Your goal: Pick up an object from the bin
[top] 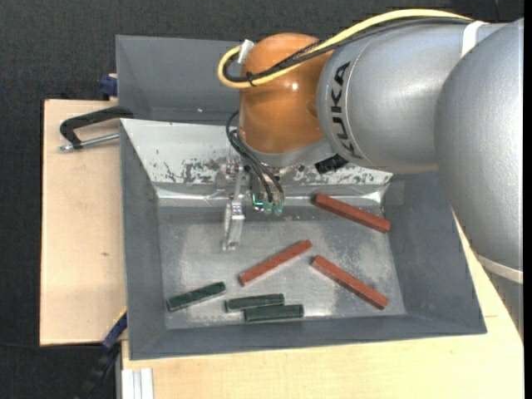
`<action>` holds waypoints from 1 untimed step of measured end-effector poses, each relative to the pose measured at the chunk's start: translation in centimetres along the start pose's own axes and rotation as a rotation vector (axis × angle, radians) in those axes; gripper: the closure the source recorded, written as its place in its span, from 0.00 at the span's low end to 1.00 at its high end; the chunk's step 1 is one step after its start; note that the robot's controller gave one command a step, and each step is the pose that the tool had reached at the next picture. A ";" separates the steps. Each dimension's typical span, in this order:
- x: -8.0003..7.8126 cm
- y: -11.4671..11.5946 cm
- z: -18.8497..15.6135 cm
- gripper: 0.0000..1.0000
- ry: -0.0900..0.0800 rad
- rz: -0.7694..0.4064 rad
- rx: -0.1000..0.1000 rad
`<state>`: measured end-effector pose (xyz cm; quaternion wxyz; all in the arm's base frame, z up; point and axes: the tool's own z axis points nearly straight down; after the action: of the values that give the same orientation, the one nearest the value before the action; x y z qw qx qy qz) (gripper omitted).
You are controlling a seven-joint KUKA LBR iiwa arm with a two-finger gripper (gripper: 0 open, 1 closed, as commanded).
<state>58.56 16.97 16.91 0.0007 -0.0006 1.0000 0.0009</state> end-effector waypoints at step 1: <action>0.4 -0.1 0.4 0.00 -0.007 -0.012 -0.002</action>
Offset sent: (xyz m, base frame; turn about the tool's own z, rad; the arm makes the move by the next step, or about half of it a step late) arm -0.0059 -0.0072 -0.0508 -0.2535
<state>58.17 16.91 16.48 0.0043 -0.0065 1.0000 0.0021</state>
